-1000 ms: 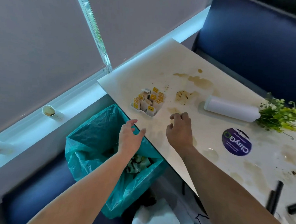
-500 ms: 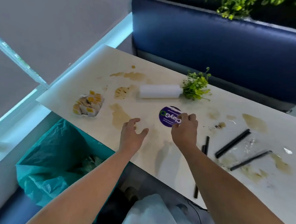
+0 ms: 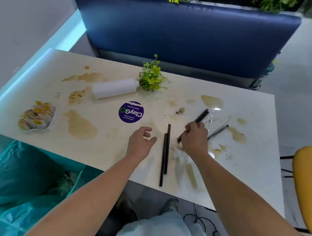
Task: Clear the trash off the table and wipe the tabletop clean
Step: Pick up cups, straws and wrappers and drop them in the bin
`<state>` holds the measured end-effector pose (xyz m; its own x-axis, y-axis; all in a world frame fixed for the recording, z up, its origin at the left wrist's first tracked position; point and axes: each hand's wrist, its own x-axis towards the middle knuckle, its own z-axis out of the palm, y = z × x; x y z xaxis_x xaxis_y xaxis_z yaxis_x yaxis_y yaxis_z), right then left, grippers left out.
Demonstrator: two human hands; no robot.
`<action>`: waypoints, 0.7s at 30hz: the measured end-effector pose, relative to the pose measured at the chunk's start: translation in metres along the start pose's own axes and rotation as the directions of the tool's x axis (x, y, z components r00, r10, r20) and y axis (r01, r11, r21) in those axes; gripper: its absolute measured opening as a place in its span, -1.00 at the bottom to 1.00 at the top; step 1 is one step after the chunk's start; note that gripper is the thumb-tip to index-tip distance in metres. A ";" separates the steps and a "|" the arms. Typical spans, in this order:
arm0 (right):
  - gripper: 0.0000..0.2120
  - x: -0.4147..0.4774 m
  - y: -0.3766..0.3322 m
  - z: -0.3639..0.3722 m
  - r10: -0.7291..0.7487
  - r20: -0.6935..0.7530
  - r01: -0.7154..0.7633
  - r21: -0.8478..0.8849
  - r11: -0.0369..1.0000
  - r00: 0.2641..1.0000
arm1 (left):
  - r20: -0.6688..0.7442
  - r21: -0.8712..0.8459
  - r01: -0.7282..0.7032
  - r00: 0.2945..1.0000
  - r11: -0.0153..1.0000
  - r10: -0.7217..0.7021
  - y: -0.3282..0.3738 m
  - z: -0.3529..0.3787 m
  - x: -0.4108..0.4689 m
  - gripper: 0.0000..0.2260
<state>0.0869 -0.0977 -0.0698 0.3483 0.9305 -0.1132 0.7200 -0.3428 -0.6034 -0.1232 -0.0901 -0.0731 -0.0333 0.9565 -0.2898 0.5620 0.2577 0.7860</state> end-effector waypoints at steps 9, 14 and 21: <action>-0.63 -0.005 0.067 -0.023 0.096 0.091 -0.090 -0.065 0.994 0.991 | 0.223 0.210 -0.121 0.972 0.970 0.073 0.017 0.066 -0.006 -0.67; -0.59 -0.007 0.078 -0.019 0.052 0.155 -0.032 -0.125 0.992 0.987 | 0.327 0.341 -0.208 0.941 0.917 0.091 0.015 0.088 -0.011 -0.58; -0.59 -0.008 0.078 -0.008 0.003 0.145 0.027 -0.202 0.979 0.989 | 0.334 0.433 -0.236 0.938 0.870 0.088 0.011 0.106 -0.009 -0.55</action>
<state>0.1453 -0.1332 -0.1095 0.2594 0.9383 -0.2286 0.8353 -0.3368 -0.4346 -0.0293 -0.1106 -0.1190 0.2945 0.8744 -0.3856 0.8546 -0.0603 0.5158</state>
